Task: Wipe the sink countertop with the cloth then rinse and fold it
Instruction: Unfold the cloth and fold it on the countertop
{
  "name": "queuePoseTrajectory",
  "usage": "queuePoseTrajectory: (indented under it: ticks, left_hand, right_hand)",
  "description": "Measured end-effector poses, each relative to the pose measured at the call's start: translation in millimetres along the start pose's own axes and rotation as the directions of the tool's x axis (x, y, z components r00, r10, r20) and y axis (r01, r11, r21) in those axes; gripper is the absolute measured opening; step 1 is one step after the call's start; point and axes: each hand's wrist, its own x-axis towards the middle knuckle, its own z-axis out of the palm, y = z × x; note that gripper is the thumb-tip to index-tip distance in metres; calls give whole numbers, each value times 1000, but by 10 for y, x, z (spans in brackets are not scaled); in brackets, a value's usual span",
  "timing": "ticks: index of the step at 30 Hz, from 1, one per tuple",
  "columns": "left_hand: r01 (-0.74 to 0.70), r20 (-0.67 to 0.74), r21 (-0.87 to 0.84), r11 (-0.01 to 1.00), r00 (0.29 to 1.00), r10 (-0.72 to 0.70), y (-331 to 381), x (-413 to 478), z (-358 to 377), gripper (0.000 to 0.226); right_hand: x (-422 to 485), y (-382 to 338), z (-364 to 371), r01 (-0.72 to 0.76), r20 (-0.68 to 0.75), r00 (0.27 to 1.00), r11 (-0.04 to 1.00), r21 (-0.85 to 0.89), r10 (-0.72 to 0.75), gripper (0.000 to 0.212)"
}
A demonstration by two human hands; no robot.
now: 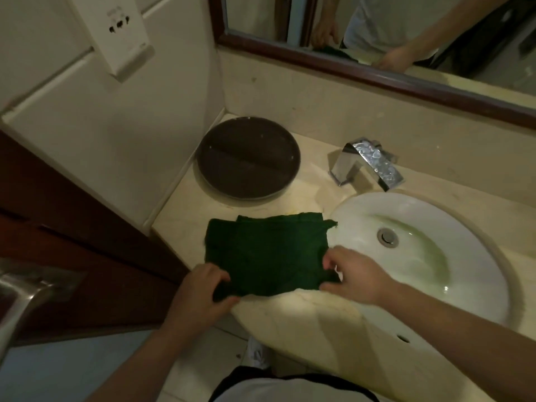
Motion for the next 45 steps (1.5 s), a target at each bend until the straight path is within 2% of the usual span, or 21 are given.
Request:
queuePoseTrajectory:
  ticks: [1, 3, 5, 7, 8, 10, 12, 15, 17, 20, 22, 25, 27, 30, 31, 34, 38, 39, 41, 45]
  left_hand:
    - [-33, 28, 84, 996, 999, 31, -90, -73, 42, 36]
    - [-40, -8, 130, 991, 999, 41, -153, -117, 72, 33]
    - [-62, -51, 134, 989, 996, 69, -157, -98, 45, 21]
    - [-88, -60, 115, 990, 994, 95, -176, -92, 6, 28]
    - [-72, -88, 75, 995, 993, 78, -166, -96, -41, 26]
    - [30, -209, -86, 996, 977, -48, -69, -109, -233, 13]
    - [99, -324, -260, 960, 928, -184, 58, -56, -502, 18]
    - [45, -406, -291, 956, 899, -166, 330, 108, -1027, 16]
    - [25, -364, -257, 966, 924, -121, 448, 271, -1364, 19]
    - [21, -232, -76, 997, 972, -39, 494, 687, -1655, 17]
    - [70, -180, 33, 997, 982, -63, 472, 992, -1608, 15]
    - [105, -200, 175, 979, 977, -69, 537, 1163, -1197, 26]
    - [39, -134, 106, 994, 991, -25, 750, 1062, -782, 29]
    - [-15, 165, -13, 1000, 986, 17, 1234, 764, -80, 39]
    - [-1, 192, -25, 1000, 981, 6, 1377, 663, 146, 44]
    - [41, 102, 24, 999, 994, -43, 1697, 479, 637, 64]
    - [236, 47, -5, 972, 971, -236, 2011, 424, 969, 97]
    - [266, 11, -23, 964, 964, -266, 2033, 426, 999, 96]
    - [318, -68, -134, 939, 942, -329, 1985, 435, 985, 78]
    - [412, -23, -499, 763, 873, -487, 1775, 448, 733, 35]
  right_hand:
    - [-46, 32, 102, 14, 17, 1000, 999, -50, -13, 40]
    - [-53, 105, 240, 42, -31, 999, 996, -83, -44, 39]
    - [-44, 149, 299, 103, -150, 982, 992, -78, -113, 21]
    - [-50, 156, 280, 129, -261, 957, 992, -14, -128, 9]
    - [-70, 134, 235, 125, -299, 949, 991, 53, -103, 6]
    - [-141, 34, 30, 112, -338, 940, 975, 192, -41, 3]
    - [-222, -74, -278, 120, -354, 935, 938, 324, 2, 9]
    - [-318, -270, -718, 164, -387, 922, 870, 465, 33, 11]
    - [-335, -376, -891, 160, -353, 932, 781, 604, 82, 7]
    - [-242, -402, -971, 64, -276, 935, 659, 749, 224, 11]
    - [-138, -356, -902, -20, -215, 928, 618, 786, 304, 11]
    - [24, -248, -611, -112, -138, 918, 575, 810, 373, 7]
    - [120, -174, -420, -180, -88, 906, 565, 805, 414, 11]
    - [203, -73, -277, -248, -45, 872, 519, 818, 487, 15]
    - [221, -44, -261, -257, -37, 864, 503, 825, 502, 15]
    - [263, -16, -286, -265, -19, 855, 468, 843, 517, 15]
    - [257, -81, -404, -268, 67, 863, 341, 901, 501, 15]
    - [252, -129, -435, -266, 95, 869, 297, 917, 485, 14]
    - [262, -258, -496, -262, 140, 882, 221, 939, 451, 14]
    - [425, -579, -654, -291, 211, 875, 125, 948, 436, 17]
